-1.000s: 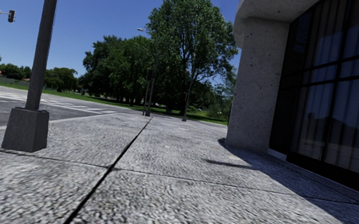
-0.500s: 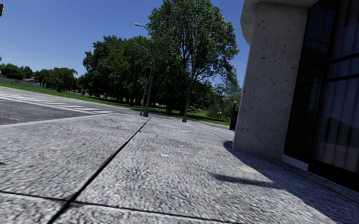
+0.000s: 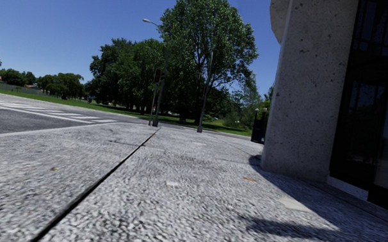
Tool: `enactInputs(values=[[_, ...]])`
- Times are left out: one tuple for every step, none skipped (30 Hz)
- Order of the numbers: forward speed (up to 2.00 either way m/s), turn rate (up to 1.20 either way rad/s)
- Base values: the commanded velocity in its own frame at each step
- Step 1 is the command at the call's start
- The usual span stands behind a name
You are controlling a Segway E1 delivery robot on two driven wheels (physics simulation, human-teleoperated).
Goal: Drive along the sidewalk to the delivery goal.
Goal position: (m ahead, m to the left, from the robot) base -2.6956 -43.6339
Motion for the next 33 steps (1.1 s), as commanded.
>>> enactInputs(values=[[2.0, 0.0], [2.0, 0.0], [2.0, 0.0], [2.0, 0.0], [2.0, 0.0], [2.0, 0.0], [2.0, 0.0], [2.0, 0.0], [2.0, 0.0], [2.0, 0.0], [2.0, 0.0], [2.0, 0.0], [2.0, 0.0], [2.0, 0.0], [2.0, 0.0], [2.0, 0.0], [2.0, 0.0], [2.0, 0.0], [2.0, 0.0], [2.0, 0.0], [2.0, 0.0], [2.0, -0.01], [2.0, -0.02], [2.0, -0.03], [2.0, -0.03], [2.0, -0.03], [2.0, -0.03], [2.0, -0.03], [2.0, -0.03], [2.0, -0.03], [2.0, -0.03], [2.0, -0.03], [2.0, -0.13]])
